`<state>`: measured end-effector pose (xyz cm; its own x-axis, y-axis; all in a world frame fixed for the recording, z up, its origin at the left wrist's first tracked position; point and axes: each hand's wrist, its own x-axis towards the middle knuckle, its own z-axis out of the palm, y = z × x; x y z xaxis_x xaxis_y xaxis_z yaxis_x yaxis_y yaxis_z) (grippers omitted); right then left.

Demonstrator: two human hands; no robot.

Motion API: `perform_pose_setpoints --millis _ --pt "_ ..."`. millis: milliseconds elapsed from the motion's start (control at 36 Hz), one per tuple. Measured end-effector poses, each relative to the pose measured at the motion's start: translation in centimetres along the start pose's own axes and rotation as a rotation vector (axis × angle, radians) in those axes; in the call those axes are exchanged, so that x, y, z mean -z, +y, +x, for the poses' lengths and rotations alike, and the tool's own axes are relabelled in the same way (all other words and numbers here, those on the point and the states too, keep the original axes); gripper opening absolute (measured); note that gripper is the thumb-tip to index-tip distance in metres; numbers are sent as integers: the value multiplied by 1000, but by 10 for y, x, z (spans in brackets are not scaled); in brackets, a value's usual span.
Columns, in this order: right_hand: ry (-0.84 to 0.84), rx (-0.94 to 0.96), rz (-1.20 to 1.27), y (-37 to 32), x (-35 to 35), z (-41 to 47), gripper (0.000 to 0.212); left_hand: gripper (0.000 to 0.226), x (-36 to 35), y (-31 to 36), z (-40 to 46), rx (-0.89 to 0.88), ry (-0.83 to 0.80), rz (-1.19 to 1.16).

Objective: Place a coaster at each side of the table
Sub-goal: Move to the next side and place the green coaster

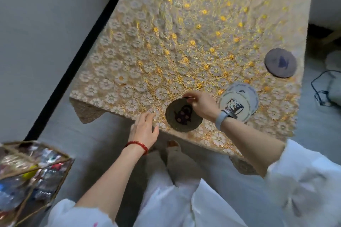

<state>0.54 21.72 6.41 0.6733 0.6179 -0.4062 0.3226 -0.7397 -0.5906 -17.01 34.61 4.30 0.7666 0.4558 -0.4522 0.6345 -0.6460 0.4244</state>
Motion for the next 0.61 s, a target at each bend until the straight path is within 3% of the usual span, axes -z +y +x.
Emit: perform_pose_setpoints --millis 139,278,444,611 --pt "72 -35 87 -3 -14 6 27 51 0 -2 24 -105 -66 77" --pt "143 -112 143 1 -27 -3 49 62 1 -10 37 -226 -92 194" --pt "312 -251 35 15 -38 -43 51 75 7 -18 58 -348 -103 248" --pt "126 -301 -274 37 -58 -76 66 89 1 -14 79 -457 -152 382"
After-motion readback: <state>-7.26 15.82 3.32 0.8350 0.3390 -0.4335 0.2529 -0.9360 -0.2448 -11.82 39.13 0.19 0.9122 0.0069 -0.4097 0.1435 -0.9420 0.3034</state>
